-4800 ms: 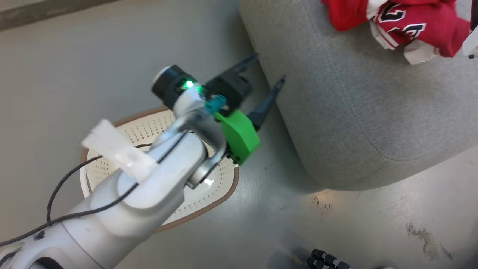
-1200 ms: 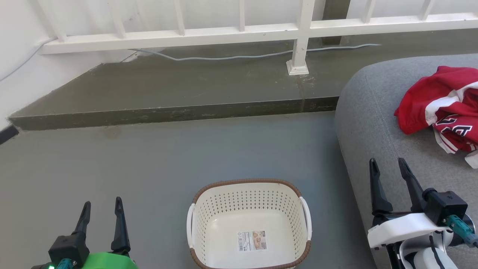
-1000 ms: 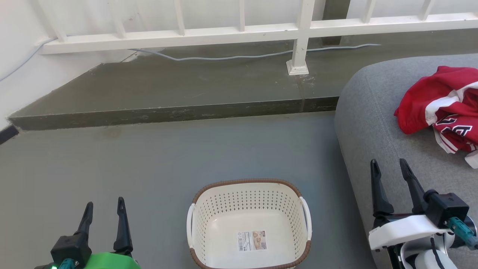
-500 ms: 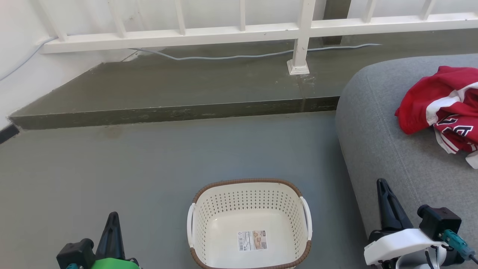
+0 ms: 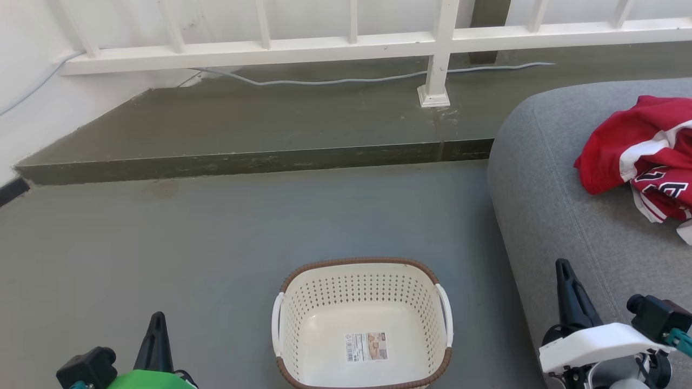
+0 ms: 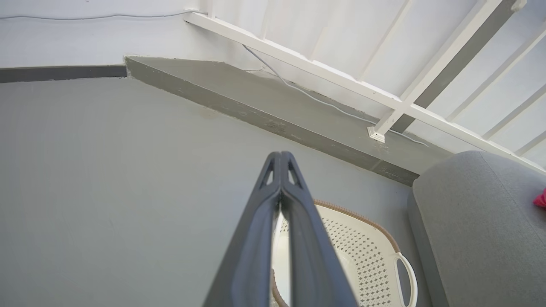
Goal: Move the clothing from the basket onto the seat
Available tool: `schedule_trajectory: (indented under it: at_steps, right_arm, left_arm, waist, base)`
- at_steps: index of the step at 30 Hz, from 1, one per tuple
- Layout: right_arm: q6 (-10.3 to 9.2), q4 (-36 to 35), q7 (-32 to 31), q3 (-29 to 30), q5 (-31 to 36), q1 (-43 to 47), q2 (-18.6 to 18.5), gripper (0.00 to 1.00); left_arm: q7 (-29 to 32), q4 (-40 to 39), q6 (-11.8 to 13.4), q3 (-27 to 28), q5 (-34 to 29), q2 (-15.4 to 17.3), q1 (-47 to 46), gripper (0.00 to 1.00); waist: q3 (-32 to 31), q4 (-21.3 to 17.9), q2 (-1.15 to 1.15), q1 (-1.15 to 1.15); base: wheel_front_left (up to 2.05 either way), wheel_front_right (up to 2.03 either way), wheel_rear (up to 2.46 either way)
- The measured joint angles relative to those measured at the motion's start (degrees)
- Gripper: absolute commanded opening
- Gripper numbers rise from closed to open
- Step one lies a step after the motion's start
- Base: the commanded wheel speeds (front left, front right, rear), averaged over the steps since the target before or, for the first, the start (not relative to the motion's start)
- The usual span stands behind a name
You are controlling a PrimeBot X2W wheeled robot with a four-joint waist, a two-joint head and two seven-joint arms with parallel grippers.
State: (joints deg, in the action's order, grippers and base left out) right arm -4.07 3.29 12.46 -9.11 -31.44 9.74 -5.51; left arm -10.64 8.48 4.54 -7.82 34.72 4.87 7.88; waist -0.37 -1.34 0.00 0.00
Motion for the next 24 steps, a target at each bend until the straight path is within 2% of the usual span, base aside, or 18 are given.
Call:
schedule_trajectory:
  at_steps: [6, 24]
  right_arm:
    - [0.12, 0.37, -1.11, 1.02, -4.76, -0.58, 0.0, 0.0]
    - [2.3, 2.44, -4.52, 3.44, -19.3, -2.97, -0.13, 0.0]
  left_arm:
    - [1.1, 0.29, -0.59, 0.62, 4.15, -0.2, -0.25, 0.0]
    - [4.59, 1.88, -3.11, 2.88, 17.18, -0.32, -2.22, 0.0]
  waist:
    - [0.06, 0.12, 0.0, 0.0]
    - [0.2, 0.42, 0.0, 0.0]
  base:
    - [0.0, 0.0, 0.0]
    - [0.0, 0.0, 0.0]
